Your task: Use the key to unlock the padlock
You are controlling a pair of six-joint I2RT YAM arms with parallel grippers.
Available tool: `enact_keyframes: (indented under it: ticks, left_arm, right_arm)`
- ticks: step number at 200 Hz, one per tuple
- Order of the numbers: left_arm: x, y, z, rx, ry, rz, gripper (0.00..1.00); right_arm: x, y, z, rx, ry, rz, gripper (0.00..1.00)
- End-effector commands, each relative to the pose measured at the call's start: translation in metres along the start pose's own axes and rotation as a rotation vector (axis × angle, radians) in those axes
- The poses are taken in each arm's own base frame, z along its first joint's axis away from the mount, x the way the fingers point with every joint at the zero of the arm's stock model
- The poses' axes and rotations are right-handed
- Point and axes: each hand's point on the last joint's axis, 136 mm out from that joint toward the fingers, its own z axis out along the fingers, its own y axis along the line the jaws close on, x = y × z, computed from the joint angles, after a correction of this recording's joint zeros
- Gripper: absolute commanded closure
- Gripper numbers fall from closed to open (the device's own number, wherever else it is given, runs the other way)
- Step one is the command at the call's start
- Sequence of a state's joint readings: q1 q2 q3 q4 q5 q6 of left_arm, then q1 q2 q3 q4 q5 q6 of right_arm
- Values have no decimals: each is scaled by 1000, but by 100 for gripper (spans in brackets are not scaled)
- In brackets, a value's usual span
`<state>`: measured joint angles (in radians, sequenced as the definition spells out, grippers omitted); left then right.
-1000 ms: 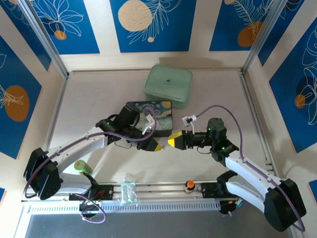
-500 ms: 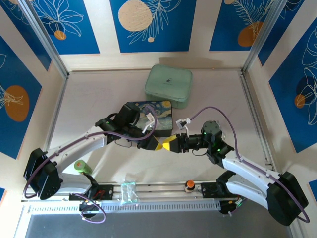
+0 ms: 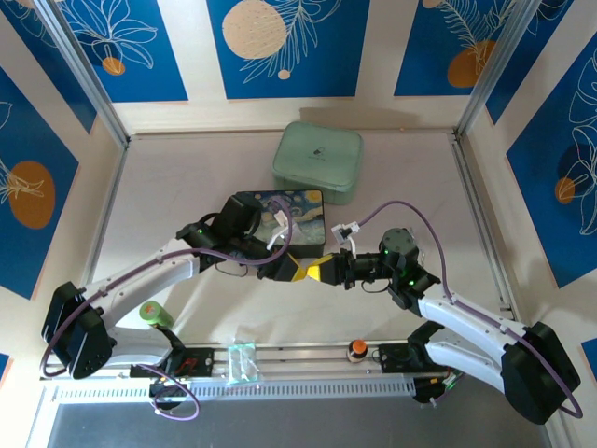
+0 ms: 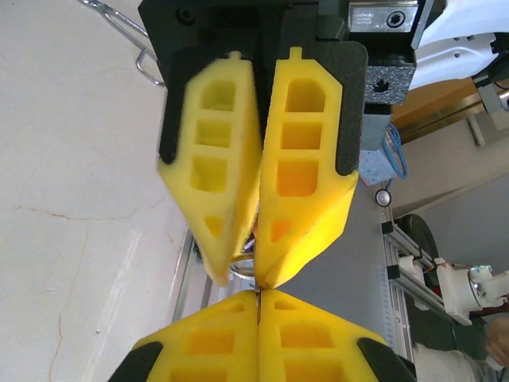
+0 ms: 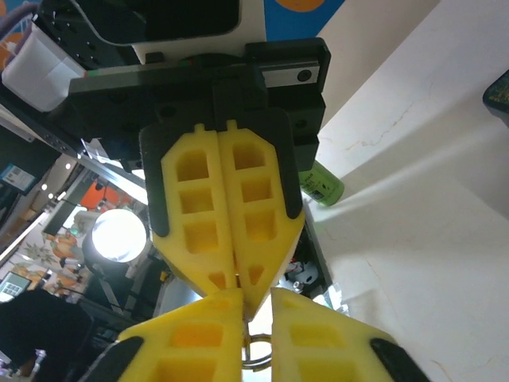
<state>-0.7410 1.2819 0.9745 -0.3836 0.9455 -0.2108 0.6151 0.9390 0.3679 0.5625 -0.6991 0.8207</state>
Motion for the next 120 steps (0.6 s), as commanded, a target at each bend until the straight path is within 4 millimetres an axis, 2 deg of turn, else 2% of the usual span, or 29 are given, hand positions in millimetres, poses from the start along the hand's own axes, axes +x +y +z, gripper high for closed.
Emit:
enact_keyframes:
  ticks: [1, 44, 49, 58, 65, 92, 120]
  left_arm:
    - [-8, -9, -6, 22, -24, 33, 100]
    - [-12, -4, -4, 6, -35, 28, 100]
    - [-12, -4, -4, 7, -39, 28, 100]
    - [-14, -5, -4, 13, -43, 28, 100]
    - [-14, -5, -4, 18, -43, 28, 100]
    - [-15, -4, -3, 19, -40, 22, 100]
    - [-14, -5, -3, 25, -38, 22, 100]
  right_arm:
    - [9, -2, -1, 0, 17, 12, 96]
    - [11, -3, -4, 12, 8, 20, 100]
    - [12, -3, -4, 14, 10, 26, 96]
    - [12, -3, -4, 15, 14, 33, 79]
    - [13, -4, -4, 15, 17, 37, 77]
    - [12, -3, -5, 13, 4, 25, 76]
    - [9, -4, -7, 25, -17, 14, 83]
